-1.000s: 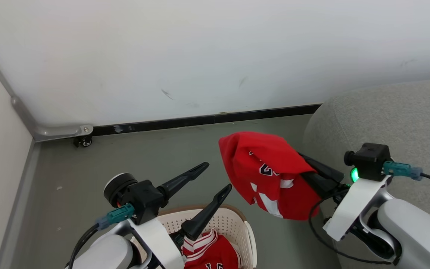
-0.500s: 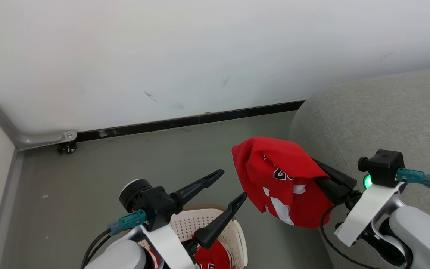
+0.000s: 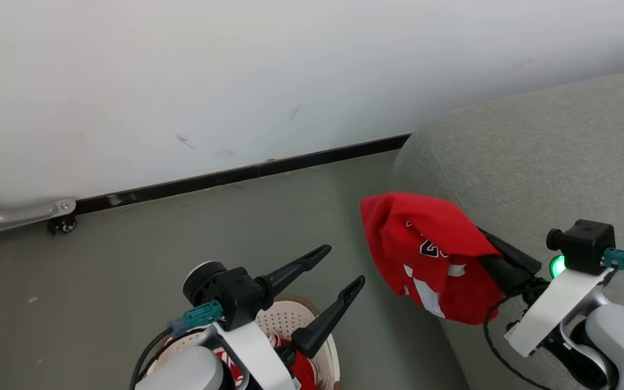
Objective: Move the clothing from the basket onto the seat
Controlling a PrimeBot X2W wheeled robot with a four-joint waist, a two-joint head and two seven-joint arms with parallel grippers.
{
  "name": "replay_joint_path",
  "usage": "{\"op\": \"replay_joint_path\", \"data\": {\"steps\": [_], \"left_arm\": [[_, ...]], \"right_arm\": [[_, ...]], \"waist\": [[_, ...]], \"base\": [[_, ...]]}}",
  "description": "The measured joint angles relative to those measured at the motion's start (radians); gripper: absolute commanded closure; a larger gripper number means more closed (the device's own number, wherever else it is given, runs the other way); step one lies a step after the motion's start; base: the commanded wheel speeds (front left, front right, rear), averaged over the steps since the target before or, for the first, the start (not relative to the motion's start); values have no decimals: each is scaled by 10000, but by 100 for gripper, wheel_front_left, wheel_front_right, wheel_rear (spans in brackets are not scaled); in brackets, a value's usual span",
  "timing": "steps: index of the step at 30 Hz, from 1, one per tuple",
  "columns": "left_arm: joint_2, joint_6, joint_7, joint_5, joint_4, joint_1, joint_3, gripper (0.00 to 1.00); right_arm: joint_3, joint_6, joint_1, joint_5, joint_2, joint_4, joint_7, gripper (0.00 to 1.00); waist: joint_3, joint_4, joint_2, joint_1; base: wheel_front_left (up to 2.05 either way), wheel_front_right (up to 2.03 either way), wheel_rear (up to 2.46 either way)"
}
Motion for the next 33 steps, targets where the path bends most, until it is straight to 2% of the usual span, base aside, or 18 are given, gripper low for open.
{"op": "replay_joint_path", "data": {"steps": [19,33], "left_arm": [[-161,0,-98,8,343,-569,-163,0],[54,0,-174,272,389,-894,27,0]], "right_arm": [[-1118,0,603,-13,-65,-50,-430,100],[-1894,0,140,0,121,297,-554,100]], "waist": [[484,-1175,0,0],[1217,-1663,0,0]], "base": [[0,0,0],[0,0,0]]}}
